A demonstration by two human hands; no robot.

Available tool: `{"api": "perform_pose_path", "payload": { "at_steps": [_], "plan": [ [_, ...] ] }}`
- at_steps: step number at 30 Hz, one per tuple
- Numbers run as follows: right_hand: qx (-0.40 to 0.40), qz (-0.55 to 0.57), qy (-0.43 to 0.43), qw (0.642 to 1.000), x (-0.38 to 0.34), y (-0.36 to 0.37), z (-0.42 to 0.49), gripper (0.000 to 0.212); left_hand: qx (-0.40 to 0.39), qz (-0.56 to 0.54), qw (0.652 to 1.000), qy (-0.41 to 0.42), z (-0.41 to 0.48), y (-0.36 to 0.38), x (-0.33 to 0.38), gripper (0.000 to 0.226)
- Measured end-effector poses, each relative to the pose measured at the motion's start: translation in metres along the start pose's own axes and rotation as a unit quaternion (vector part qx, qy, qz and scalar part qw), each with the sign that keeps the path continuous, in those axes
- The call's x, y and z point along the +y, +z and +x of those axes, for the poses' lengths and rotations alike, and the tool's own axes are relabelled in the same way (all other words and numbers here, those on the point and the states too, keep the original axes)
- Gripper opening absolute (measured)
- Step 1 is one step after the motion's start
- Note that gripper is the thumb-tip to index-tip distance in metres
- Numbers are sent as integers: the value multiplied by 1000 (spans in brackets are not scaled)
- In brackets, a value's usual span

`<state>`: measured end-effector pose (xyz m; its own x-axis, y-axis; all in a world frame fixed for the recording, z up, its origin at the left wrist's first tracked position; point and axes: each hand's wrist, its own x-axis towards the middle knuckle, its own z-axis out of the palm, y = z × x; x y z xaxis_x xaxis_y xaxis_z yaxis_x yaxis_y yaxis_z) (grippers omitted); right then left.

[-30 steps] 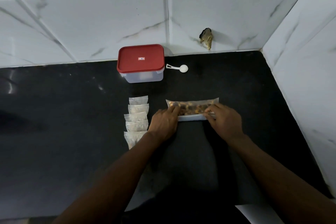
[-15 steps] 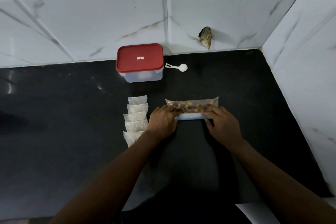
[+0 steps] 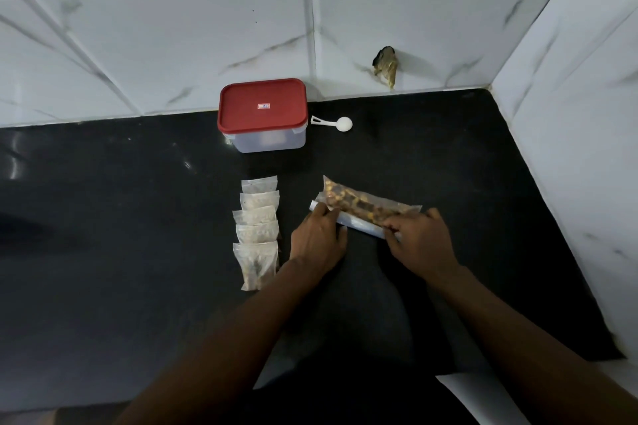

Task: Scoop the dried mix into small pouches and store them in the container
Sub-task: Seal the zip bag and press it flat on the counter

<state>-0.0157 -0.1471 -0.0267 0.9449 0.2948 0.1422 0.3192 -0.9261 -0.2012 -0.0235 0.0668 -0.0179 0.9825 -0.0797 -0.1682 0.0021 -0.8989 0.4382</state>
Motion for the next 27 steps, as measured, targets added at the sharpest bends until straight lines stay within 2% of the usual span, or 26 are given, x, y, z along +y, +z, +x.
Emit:
{"api": "perform_pose_path", "payload": {
  "at_steps": [3, 5, 7, 10, 12, 14, 20, 22, 24, 26, 27],
  "plan": [
    [32, -20, 33, 999, 6, -6, 9, 13, -8, -7, 1000, -14, -1, 4, 6, 48],
    [21, -4, 49, 999, 9, -7, 17, 40, -3, -12, 1000, -12, 0, 5, 8, 47],
    [-33, 31, 68, 997, 10, -6, 27, 64, -5, -5, 1000, 12, -2, 8, 7, 48],
    [-138, 36, 89, 986, 8, -1, 42, 75, -7, -13, 998, 66, -8, 13, 6, 42],
    [-165, 59, 106, 979, 8, -1, 47, 71, -12, -35, 995, 90, -11, 16, 6, 37],
    [-170, 91, 109, 975, 6, -3, 48, 61, -25, -57, 994, 90, -13, 20, 8, 41],
    [-132, 153, 122, 972, 3, -12, 31, 26, -48, -228, 972, -10, -6, 22, 21, 53],
    [-110, 161, 137, 971, 0, -15, 23, 21, -77, -331, 937, -78, -2, 23, 28, 60],
    [-76, 161, 146, 973, -4, -19, 12, 19, -114, -463, 868, -141, 2, 21, 41, 57],
    [-37, 138, 125, 982, -8, -20, 1, 20, -147, -577, 786, -167, 4, 19, 53, 39],
    [-25, 119, 111, 986, -11, -21, -5, 20, -160, -612, 756, -170, 4, 18, 58, 31]
  ]
}}
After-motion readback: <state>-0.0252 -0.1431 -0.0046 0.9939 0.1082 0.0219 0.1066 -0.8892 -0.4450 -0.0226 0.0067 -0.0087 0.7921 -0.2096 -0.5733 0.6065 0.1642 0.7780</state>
